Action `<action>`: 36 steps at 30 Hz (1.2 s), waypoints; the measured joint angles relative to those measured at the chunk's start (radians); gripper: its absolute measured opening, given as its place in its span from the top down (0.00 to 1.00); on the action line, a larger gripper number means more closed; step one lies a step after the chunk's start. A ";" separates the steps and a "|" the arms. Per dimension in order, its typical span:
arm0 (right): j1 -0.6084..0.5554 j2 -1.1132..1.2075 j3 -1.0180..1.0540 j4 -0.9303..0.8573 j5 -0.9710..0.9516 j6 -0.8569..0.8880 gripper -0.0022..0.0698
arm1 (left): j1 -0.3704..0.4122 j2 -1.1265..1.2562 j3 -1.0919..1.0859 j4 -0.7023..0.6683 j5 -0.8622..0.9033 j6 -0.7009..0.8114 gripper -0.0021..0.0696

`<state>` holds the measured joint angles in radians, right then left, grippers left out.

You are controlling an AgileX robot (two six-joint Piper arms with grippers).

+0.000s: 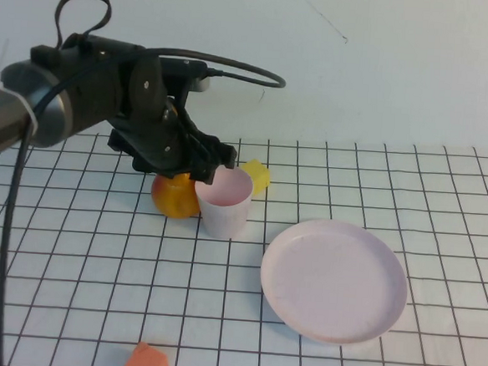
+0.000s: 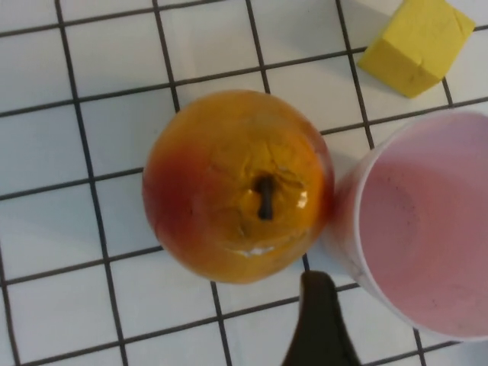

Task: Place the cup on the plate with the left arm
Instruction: Pick up the cup from the table, then place the cup on the plate

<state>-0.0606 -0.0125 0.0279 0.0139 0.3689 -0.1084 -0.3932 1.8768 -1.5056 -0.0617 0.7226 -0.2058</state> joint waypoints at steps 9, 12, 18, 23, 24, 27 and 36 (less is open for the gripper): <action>0.000 0.000 0.000 0.000 0.000 0.000 0.97 | 0.000 0.106 -0.012 -0.029 -0.041 -0.014 0.48; 0.000 0.000 0.000 0.000 0.000 0.000 0.97 | 0.000 0.132 -0.012 -0.029 -0.047 -0.008 0.61; 0.000 0.000 0.000 0.000 0.000 0.000 0.97 | 0.000 0.148 -0.014 -0.029 -0.075 0.036 0.91; 0.000 0.000 0.000 0.000 0.000 0.000 0.97 | -0.001 0.148 -0.048 -0.059 -0.055 0.065 0.95; 0.000 0.000 0.000 0.000 0.000 0.000 0.97 | -0.005 0.146 -0.058 -0.068 -0.050 0.081 0.95; 0.000 0.000 0.000 0.000 0.000 0.000 0.97 | -0.026 0.129 -0.094 -0.121 -0.023 0.181 0.95; 0.000 0.000 0.000 0.000 0.000 0.000 0.97 | -0.204 0.110 -0.154 -0.240 0.114 0.469 0.95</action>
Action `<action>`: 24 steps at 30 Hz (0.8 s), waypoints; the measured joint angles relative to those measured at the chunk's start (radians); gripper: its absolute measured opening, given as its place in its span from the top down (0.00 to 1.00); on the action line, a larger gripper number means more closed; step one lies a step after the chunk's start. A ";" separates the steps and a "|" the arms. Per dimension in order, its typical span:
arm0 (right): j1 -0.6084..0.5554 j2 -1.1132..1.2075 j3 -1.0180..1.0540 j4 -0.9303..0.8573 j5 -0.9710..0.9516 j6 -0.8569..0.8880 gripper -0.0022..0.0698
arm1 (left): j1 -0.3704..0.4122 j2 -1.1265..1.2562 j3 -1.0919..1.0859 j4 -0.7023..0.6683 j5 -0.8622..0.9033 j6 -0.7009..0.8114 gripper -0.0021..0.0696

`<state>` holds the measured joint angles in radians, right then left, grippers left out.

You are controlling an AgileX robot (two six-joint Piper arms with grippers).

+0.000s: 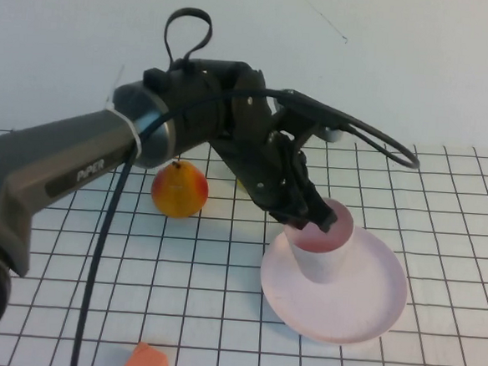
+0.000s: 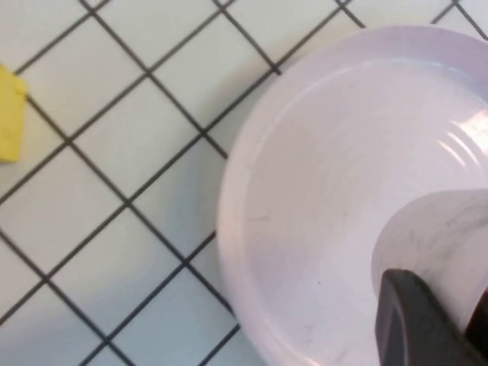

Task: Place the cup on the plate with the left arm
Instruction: Place the cup on the plate

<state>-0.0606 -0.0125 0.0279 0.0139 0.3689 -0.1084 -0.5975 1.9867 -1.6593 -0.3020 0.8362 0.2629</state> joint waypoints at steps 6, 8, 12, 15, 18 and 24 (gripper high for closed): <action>0.000 0.000 0.000 0.000 0.000 0.000 0.97 | -0.039 0.049 0.000 -0.005 -0.012 0.010 0.95; 0.000 0.000 0.000 0.000 0.000 0.000 0.97 | -0.042 0.064 0.000 -0.023 -0.013 0.010 0.95; 0.000 0.000 0.000 0.000 0.000 0.000 0.97 | -0.044 0.085 -0.001 -0.047 -0.034 0.010 0.85; 0.000 0.000 0.000 0.000 0.000 0.000 0.97 | -0.044 0.089 -0.026 -0.048 -0.021 0.010 0.66; 0.000 0.000 0.000 0.000 0.000 0.000 0.97 | -0.038 0.090 -0.092 -0.024 0.064 0.005 0.49; 0.000 0.000 0.000 0.000 0.000 0.000 0.97 | 0.037 0.037 -0.289 0.135 0.198 -0.108 0.68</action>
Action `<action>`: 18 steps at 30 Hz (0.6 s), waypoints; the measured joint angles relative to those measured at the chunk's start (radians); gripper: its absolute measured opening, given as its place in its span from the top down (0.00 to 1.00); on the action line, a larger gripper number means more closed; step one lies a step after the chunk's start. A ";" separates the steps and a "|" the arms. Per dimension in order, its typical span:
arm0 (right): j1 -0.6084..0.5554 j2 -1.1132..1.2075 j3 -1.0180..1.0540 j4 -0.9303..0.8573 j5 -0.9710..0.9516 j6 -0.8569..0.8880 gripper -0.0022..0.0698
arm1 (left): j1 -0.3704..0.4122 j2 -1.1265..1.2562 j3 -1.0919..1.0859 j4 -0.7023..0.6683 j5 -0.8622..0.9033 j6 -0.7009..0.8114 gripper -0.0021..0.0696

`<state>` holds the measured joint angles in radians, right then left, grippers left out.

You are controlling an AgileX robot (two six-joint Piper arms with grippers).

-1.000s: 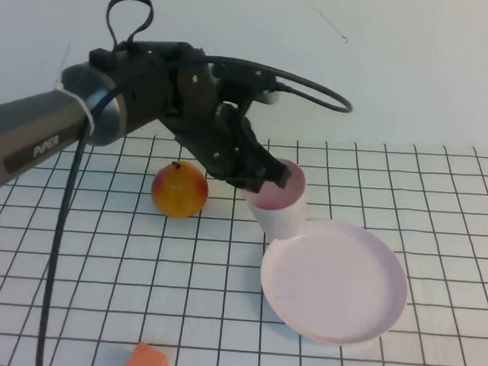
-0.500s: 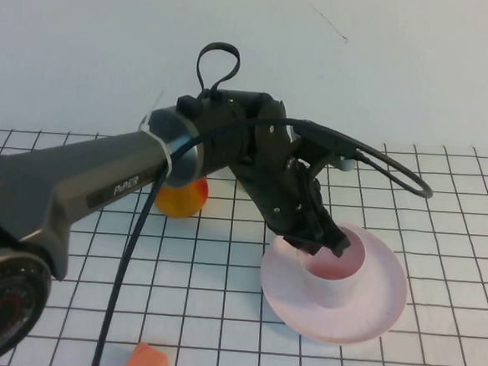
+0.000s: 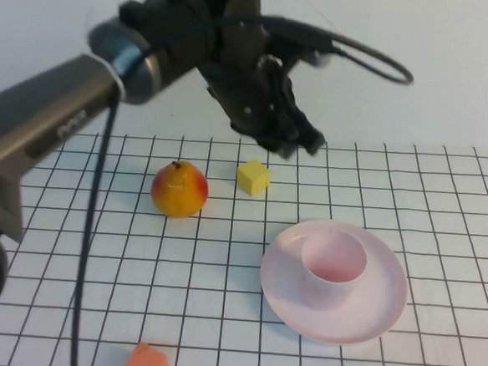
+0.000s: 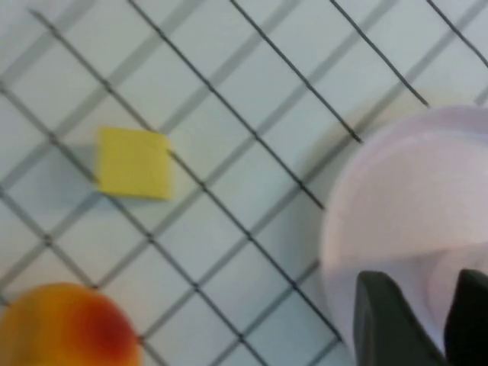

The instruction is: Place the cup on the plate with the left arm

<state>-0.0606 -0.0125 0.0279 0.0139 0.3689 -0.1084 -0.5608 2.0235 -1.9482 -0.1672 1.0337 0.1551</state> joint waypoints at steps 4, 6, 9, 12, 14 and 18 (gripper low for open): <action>0.000 0.000 0.000 0.000 0.000 0.000 0.97 | 0.061 -0.101 -0.108 0.150 0.000 -0.078 0.92; 0.000 0.000 0.000 0.000 0.000 0.000 0.97 | 0.093 -0.157 -0.128 0.218 0.000 -0.127 0.95; 0.000 0.000 0.000 0.000 0.000 0.000 0.97 | 0.138 -0.250 -0.131 0.301 0.000 -0.224 0.96; 0.000 0.000 0.000 0.000 0.000 0.000 0.97 | 0.168 -0.343 -0.093 0.329 -0.015 -0.295 0.97; 0.000 0.000 0.000 0.000 0.000 0.000 0.97 | 0.178 -0.423 -0.027 0.333 -0.057 -0.328 0.97; 0.000 0.000 0.000 0.000 0.000 0.000 0.97 | 0.179 -0.585 0.161 0.298 -0.202 -0.348 0.97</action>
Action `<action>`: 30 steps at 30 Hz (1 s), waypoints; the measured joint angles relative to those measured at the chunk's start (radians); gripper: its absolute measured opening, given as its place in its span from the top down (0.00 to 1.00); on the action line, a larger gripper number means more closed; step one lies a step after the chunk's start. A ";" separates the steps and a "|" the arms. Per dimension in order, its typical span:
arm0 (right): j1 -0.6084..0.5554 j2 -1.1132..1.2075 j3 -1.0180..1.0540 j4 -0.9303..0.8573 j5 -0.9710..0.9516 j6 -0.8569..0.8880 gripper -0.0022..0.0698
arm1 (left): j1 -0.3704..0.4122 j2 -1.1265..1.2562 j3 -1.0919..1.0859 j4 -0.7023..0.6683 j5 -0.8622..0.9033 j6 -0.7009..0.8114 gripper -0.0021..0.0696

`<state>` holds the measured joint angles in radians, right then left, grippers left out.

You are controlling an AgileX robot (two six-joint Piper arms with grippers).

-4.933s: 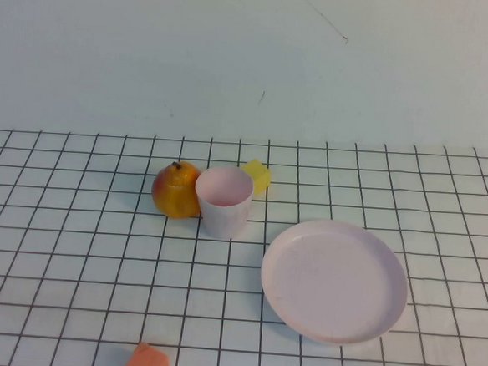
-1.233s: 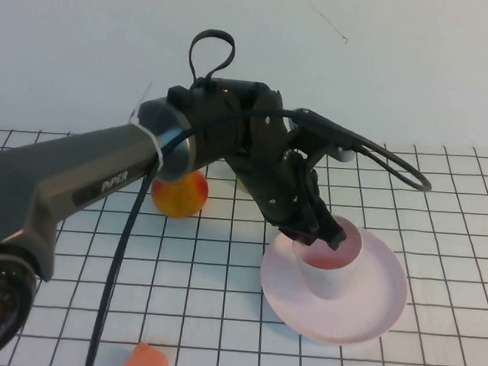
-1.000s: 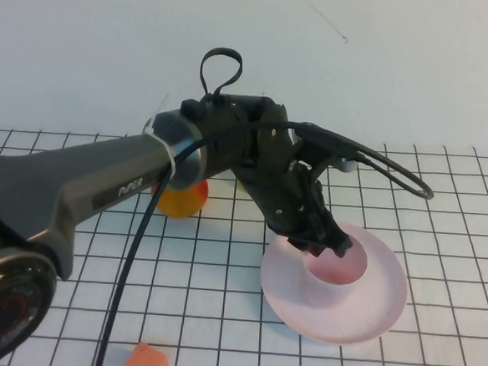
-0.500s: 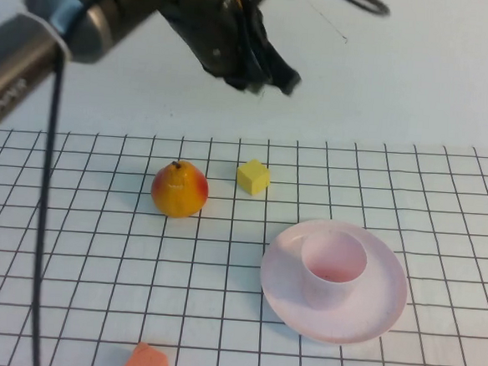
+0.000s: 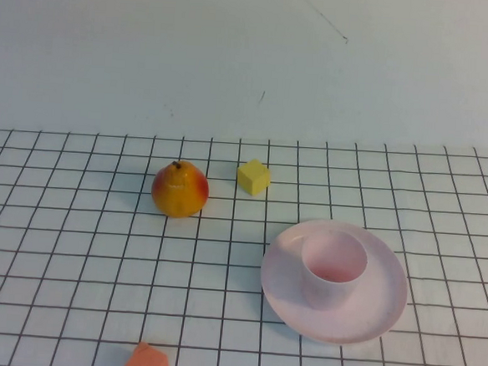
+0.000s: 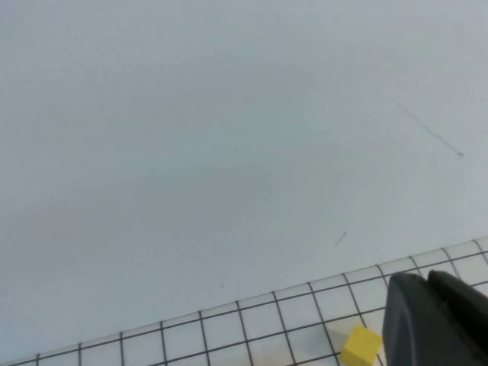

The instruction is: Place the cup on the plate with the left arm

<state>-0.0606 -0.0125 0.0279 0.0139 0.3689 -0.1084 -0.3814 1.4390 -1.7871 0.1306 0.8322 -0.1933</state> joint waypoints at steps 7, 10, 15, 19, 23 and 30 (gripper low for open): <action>0.000 0.000 0.000 0.000 0.000 0.000 0.97 | -0.002 -0.200 0.408 -0.062 -0.197 -0.020 0.97; 0.000 0.000 0.000 0.000 0.000 0.000 0.97 | -0.002 -0.228 0.520 -0.112 -0.204 -0.032 0.97; 0.000 0.000 0.000 0.000 0.000 0.000 0.97 | -0.002 -0.217 0.648 -0.142 -0.210 -0.034 0.97; 0.000 0.000 0.000 0.000 0.000 0.000 0.97 | -0.002 -0.174 0.714 -0.142 -0.217 -0.034 0.97; 0.000 0.000 0.000 0.000 0.000 0.000 0.97 | -0.002 -0.111 0.747 -0.131 -0.196 -0.006 0.97; 0.000 0.000 0.000 0.000 0.000 0.000 0.97 | 0.006 -0.061 0.759 -0.063 -0.196 0.024 0.97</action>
<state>-0.0606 -0.0125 0.0279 0.0139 0.3689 -0.1084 -0.3756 1.3783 -1.0277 0.0672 0.6363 -0.1689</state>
